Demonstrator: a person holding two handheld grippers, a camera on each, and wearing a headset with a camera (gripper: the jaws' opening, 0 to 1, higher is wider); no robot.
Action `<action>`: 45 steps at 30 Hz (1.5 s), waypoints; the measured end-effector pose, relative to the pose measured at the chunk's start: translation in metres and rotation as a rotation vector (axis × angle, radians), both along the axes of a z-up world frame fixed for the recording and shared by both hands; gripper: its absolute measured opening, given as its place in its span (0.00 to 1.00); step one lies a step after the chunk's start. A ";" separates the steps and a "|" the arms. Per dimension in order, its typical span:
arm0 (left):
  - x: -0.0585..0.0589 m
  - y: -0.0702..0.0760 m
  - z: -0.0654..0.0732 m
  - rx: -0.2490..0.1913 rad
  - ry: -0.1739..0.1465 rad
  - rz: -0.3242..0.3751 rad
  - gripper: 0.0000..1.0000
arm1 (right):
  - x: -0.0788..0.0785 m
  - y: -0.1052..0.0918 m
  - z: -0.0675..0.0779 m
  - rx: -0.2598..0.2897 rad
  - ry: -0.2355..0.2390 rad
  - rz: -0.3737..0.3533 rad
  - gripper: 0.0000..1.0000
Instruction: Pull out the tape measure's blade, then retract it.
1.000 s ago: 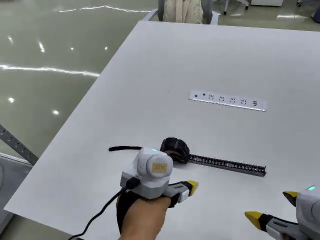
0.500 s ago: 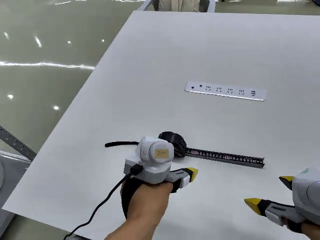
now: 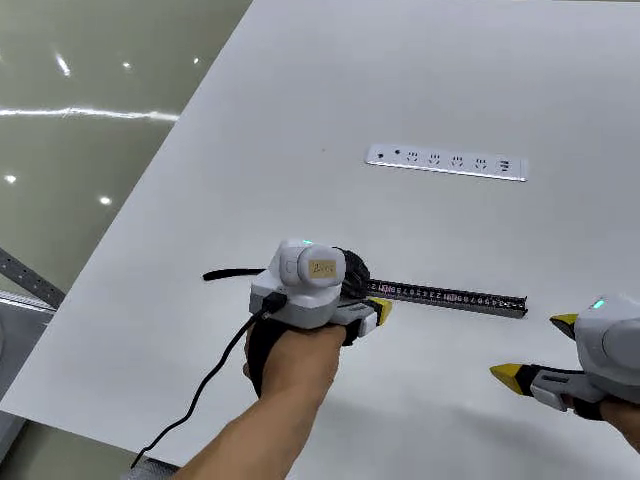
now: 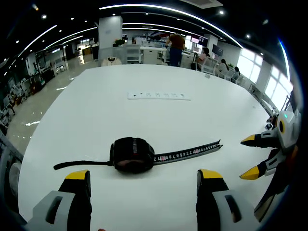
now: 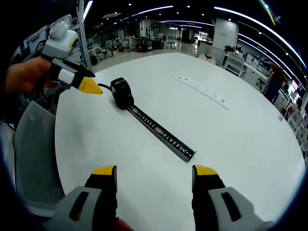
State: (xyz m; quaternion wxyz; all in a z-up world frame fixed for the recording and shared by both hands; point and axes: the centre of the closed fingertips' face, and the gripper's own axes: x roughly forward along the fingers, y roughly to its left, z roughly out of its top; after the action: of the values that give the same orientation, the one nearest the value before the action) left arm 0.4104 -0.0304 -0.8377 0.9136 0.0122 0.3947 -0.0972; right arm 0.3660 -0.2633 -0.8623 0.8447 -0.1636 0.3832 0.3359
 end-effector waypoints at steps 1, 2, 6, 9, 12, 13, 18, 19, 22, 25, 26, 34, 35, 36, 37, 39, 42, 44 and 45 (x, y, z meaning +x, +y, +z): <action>0.001 0.001 -0.002 0.004 0.002 0.003 0.88 | 0.001 0.001 0.000 -0.003 0.001 0.003 0.64; 0.003 0.002 -0.002 0.003 0.001 0.004 0.88 | 0.002 0.001 0.000 -0.004 0.003 0.005 0.64; 0.006 0.005 -0.007 -0.009 0.016 0.016 0.88 | 0.009 0.002 -0.001 -0.013 0.001 0.020 0.63; 0.010 0.007 -0.008 -0.017 0.024 0.023 0.84 | 0.016 0.002 -0.004 -0.021 -0.004 0.038 0.63; 0.013 0.008 -0.010 -0.021 0.026 0.029 0.84 | 0.019 0.003 -0.005 -0.036 -0.009 0.059 0.62; 0.015 0.008 -0.011 -0.025 0.028 0.030 0.84 | 0.021 0.004 -0.006 -0.041 -0.004 0.066 0.62; 0.017 0.008 -0.016 -0.019 0.037 0.036 0.83 | 0.029 0.004 -0.007 -0.062 -0.013 0.107 0.61; 0.019 0.008 -0.018 -0.021 0.032 0.037 0.83 | 0.031 0.004 -0.007 -0.074 -0.024 0.126 0.61; 0.020 0.006 -0.023 -0.026 0.041 0.040 0.83 | 0.036 0.003 -0.010 -0.087 -0.023 0.146 0.61; 0.021 0.004 -0.026 -0.024 0.039 0.039 0.83 | 0.041 0.000 -0.013 -0.104 -0.028 0.166 0.60; 0.022 0.005 -0.027 -0.020 0.038 0.041 0.82 | 0.043 0.000 -0.015 -0.106 -0.029 0.175 0.60; 0.032 0.003 -0.034 -0.027 0.046 0.045 0.80 | 0.054 -0.002 -0.023 -0.118 -0.035 0.239 0.57; 0.033 0.003 -0.034 -0.024 0.046 0.047 0.80 | 0.055 -0.002 -0.024 -0.117 -0.032 0.244 0.57; 0.036 0.004 -0.035 -0.026 0.046 0.050 0.80 | 0.058 -0.003 -0.026 -0.120 -0.032 0.252 0.56; 0.037 0.005 -0.036 -0.025 0.046 0.054 0.80 | 0.059 -0.003 -0.027 -0.121 -0.033 0.261 0.56; 0.041 0.007 -0.038 -0.021 0.050 0.059 0.80 | 0.061 -0.002 -0.030 -0.118 -0.024 0.274 0.56; 0.045 0.009 -0.042 -0.021 0.055 0.066 0.79 | 0.062 -0.003 -0.037 -0.124 -0.013 0.314 0.55; 0.048 0.009 -0.044 -0.021 0.056 0.068 0.79 | 0.063 -0.003 -0.040 -0.130 -0.006 0.344 0.53; 0.049 0.009 -0.044 -0.021 0.057 0.068 0.78 | 0.063 -0.003 -0.042 -0.131 -0.002 0.350 0.53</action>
State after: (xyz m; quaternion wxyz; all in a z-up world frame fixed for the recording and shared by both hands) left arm 0.4593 -0.0210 -0.8819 0.9049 -0.0136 0.4196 -0.0703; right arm 0.4291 -0.2665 -0.9040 0.7613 -0.2827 0.3692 0.4518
